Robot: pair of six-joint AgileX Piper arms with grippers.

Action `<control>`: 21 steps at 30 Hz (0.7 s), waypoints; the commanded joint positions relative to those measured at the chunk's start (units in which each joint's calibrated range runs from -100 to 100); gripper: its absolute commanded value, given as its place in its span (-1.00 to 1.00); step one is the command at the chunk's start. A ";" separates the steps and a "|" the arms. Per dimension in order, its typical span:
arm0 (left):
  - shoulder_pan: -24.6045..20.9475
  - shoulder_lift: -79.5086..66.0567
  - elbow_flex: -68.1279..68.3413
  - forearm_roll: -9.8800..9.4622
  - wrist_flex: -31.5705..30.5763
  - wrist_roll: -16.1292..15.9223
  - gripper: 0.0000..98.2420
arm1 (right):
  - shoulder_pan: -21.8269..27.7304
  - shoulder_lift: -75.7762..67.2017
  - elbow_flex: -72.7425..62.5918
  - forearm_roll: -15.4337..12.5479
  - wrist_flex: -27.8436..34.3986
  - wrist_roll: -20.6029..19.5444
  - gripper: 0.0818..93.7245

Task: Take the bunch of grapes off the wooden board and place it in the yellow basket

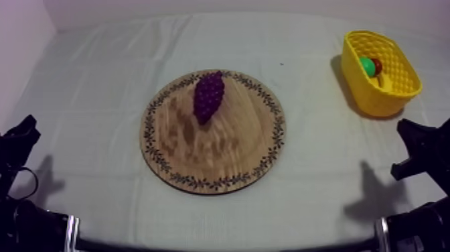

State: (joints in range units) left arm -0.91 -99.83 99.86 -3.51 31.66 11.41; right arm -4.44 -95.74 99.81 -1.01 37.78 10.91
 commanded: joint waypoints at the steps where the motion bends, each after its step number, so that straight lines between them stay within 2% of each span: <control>1: 0.00 0.00 0.03 0.02 0.03 0.00 -1.00 | 0.00 -0.01 -0.03 0.01 0.04 0.01 -0.99; 14: 0.00 0.00 0.03 0.02 0.03 0.00 -1.00 | 0.00 -0.01 -0.03 0.01 0.04 0.01 -0.99; 17: 0.00 0.00 0.03 0.02 0.03 0.00 -1.00 | 0.53 -0.01 -0.60 0.17 2.53 -1.80 -0.99; 21: 0.00 0.00 0.03 0.02 0.03 -0.03 -1.00 | 0.99 -0.01 -0.22 0.00 0.56 -2.48 -0.99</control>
State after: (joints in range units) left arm -0.91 -99.83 99.86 -3.51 31.66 11.41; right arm -3.45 -95.74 99.57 -0.95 40.00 8.39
